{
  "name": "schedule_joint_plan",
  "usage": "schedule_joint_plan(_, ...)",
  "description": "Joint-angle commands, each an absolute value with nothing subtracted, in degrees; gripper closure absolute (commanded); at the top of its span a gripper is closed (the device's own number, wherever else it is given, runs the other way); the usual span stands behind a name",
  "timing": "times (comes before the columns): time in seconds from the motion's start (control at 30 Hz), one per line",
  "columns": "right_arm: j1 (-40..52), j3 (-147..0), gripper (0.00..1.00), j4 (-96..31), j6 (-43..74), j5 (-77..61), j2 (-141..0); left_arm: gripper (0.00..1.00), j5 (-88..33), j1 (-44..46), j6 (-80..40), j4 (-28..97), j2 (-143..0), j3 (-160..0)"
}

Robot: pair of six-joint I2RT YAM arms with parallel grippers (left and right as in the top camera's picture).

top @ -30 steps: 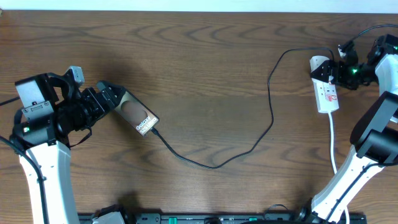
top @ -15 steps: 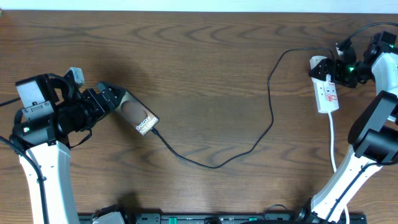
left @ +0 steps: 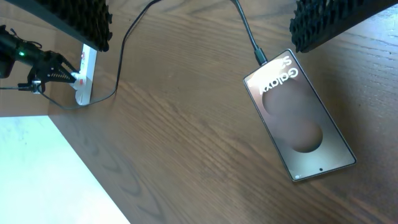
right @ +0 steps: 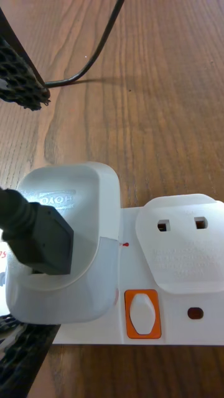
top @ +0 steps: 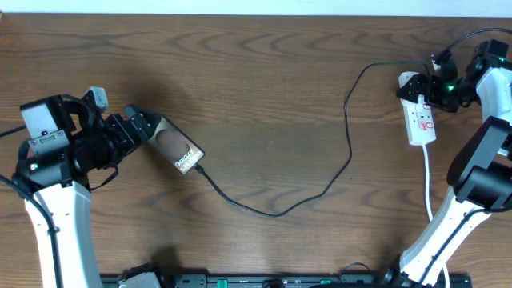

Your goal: Plug charger to phone and switch on socket

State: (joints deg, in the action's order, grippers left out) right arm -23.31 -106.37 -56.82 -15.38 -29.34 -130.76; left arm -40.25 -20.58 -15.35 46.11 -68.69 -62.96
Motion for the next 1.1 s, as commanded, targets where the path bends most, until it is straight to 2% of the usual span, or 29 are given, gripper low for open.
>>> schedule_joint_plan(0.0,-21.0,-104.1,0.01,-58.3,-13.4,-30.0,-131.5,0.09,-39.8,-20.8,-15.0,46.3,-68.6,-62.7)
schedule_joint_plan(1.07,-22.5,-106.8,0.01,-61.5,-11.2,-27.0,-131.5,0.09,-39.8,-20.8,-15.0,46.9,-68.6,-62.7)
